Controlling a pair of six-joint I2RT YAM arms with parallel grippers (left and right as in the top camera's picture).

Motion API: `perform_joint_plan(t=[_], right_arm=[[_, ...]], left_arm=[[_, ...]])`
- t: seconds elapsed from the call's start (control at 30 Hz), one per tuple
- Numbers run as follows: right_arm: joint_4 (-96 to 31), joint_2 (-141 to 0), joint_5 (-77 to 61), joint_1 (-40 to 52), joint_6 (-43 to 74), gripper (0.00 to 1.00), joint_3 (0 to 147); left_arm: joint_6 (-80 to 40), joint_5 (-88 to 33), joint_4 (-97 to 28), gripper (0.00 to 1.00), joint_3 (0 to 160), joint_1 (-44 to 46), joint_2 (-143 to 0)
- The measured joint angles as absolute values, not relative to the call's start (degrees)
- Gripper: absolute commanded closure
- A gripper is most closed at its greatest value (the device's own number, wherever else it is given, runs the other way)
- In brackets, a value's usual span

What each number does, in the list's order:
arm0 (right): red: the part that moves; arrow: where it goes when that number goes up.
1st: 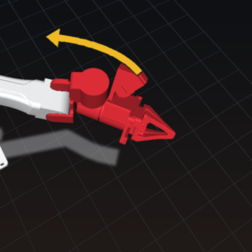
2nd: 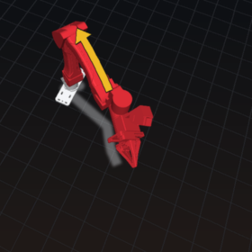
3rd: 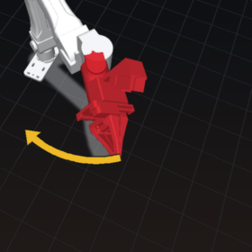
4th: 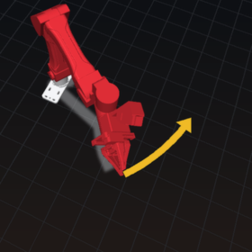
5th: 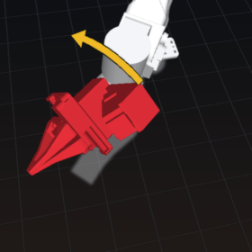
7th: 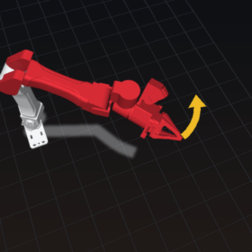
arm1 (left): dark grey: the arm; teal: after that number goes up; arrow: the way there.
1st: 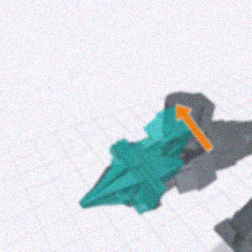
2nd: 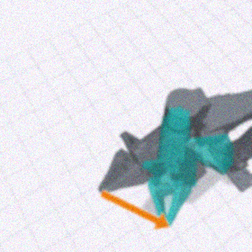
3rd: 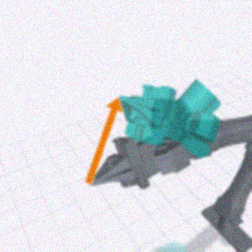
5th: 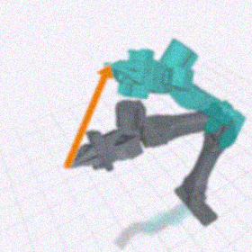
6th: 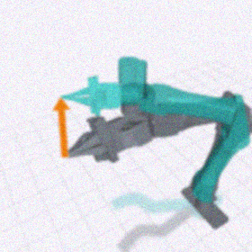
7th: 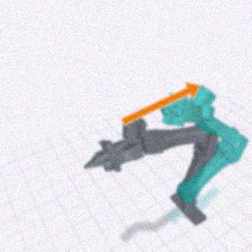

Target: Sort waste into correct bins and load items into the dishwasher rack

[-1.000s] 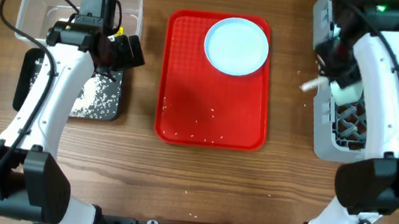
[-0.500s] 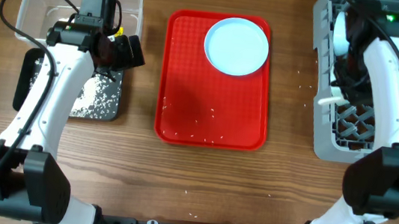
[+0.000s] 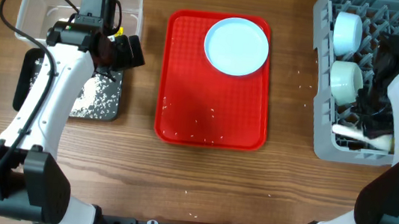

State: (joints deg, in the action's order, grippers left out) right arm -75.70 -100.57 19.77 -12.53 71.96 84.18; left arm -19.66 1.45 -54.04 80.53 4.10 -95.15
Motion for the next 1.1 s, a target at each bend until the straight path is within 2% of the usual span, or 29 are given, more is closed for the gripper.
perform_joint_plan(t=[0.3,0.4,0.47,0.53,0.63,0.73,0.87,1.03,1.1], right_arm=[[-75.3,-100.6,19.1,-12.5,67.1,0.00,84.5],[-74.6,-100.6,16.9,-12.1,59.2,0.00,87.9],[-70.9,-100.6,12.4,-10.4,49.5,0.00,91.7],[-62.6,-100.5,1.5,-6.7,35.4,0.00,94.5],[-53.1,-100.4,-10.8,1.4,24.9,0.00,95.3],[-47.4,-100.4,-11.0,10.5,23.7,0.00,95.4],[-46.9,-103.0,-6.4,17.0,24.4,0.00,95.5],[-49.3,-113.6,-3.7,18.0,28.4,0.00,95.7],[-49.2,-116.7,-3.0,17.9,30.8,0.03,95.7]], left_arm=[[-19.7,1.5,-54.0,0.00,80.5,4.1,-95.2],[-19.7,1.5,-54.0,0.00,80.5,4.1,-95.2],[-19.7,1.5,-54.0,0.00,80.5,4.1,-95.2],[-19.7,1.5,-54.0,0.00,80.5,4.1,-95.2],[-19.7,1.5,-54.0,0.00,80.5,4.1,-95.2],[-19.7,1.5,-54.1,0.00,80.5,4.1,-95.2],[-19.7,1.5,-54.0,0.00,80.5,4.1,-95.2],[-19.7,1.5,-54.0,0.00,80.5,4.1,-95.2],[-19.7,1.5,-54.0,0.00,80.5,4.1,-95.2]])
